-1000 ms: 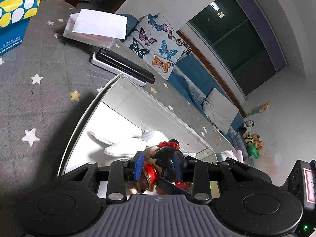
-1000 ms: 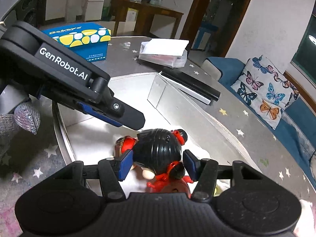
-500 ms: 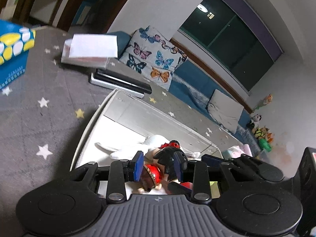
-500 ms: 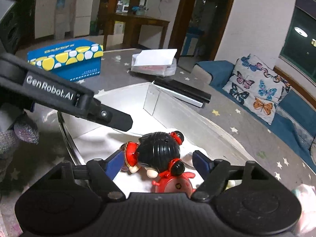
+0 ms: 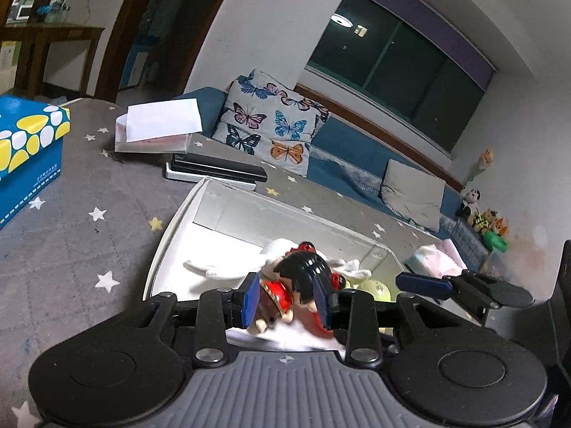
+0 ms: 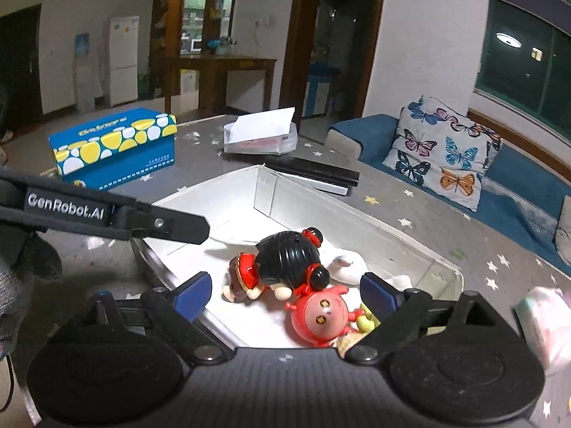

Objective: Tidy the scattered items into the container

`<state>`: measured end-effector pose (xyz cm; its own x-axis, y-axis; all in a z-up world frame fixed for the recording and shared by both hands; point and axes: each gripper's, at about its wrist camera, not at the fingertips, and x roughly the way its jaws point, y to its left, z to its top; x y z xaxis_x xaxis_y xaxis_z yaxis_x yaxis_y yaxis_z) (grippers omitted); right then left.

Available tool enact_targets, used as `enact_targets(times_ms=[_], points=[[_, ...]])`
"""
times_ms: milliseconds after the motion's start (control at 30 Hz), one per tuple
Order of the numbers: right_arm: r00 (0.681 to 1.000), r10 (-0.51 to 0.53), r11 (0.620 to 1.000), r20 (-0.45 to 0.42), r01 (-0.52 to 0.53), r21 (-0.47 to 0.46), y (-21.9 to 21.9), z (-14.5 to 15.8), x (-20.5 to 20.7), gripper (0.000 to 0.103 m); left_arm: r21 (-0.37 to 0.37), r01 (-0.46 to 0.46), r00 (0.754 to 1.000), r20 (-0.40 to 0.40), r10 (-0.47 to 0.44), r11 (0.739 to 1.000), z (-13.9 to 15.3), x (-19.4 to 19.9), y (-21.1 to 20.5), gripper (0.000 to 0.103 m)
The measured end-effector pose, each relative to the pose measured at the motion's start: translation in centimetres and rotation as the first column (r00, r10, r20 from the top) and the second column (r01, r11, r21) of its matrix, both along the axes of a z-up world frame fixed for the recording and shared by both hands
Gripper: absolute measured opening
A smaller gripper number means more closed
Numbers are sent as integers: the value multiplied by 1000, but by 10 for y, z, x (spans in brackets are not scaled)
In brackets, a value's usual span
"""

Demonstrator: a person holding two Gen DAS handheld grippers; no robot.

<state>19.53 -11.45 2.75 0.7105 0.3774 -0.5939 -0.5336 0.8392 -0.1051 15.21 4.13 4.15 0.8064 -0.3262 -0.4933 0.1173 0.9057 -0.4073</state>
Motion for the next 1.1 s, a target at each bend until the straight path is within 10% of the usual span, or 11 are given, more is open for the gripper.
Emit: enact_targets(times_ms=[1100], points=[[984,-173,965,32,163,205,-29,-14,-91,103,245,-61,997,-28,70,968,-10,-72,-19,37]])
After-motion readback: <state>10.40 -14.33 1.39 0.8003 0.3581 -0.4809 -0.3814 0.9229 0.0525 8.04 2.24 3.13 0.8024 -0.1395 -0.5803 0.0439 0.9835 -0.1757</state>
